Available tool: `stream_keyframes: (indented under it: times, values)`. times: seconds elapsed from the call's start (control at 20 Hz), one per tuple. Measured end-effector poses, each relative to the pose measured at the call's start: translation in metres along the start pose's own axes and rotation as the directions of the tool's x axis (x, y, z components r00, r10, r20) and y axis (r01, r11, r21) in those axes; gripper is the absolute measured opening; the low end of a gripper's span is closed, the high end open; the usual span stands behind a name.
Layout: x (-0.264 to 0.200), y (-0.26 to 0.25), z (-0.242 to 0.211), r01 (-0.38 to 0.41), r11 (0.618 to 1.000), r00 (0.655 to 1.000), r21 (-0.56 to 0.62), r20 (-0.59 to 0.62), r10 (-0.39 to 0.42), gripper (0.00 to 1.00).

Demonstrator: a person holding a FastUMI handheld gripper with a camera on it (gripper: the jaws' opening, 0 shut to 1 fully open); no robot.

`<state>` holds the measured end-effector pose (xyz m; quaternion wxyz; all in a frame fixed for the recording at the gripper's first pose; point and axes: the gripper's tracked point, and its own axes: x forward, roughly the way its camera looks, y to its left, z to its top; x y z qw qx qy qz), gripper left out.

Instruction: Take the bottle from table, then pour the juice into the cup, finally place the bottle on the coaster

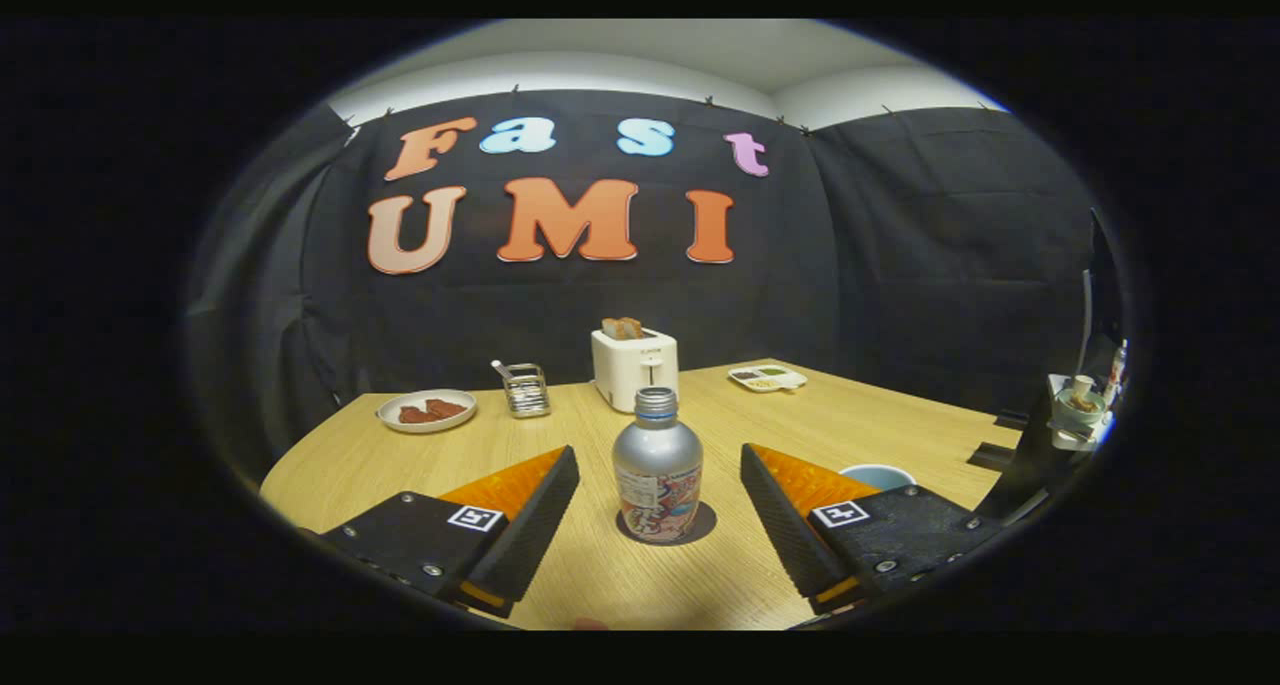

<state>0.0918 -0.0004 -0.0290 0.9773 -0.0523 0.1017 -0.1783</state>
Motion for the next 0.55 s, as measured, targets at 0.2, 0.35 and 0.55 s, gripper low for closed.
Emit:
stream_keyframes:
  times: [0.2, 0.35, 0.55]
  values:
    - [-0.034, 0.033, 0.013, -0.115, 0.993, 0.993, -0.015, 0.025, 0.115, 0.97]
    - [-0.061, 0.06, 0.017, -0.209, 0.977, 0.977, -0.04, 0.043, 0.211, 0.97]
    - [-0.087, 0.075, 0.012, -0.256, 0.963, 0.964, -0.089, 0.054, 0.261, 0.97]
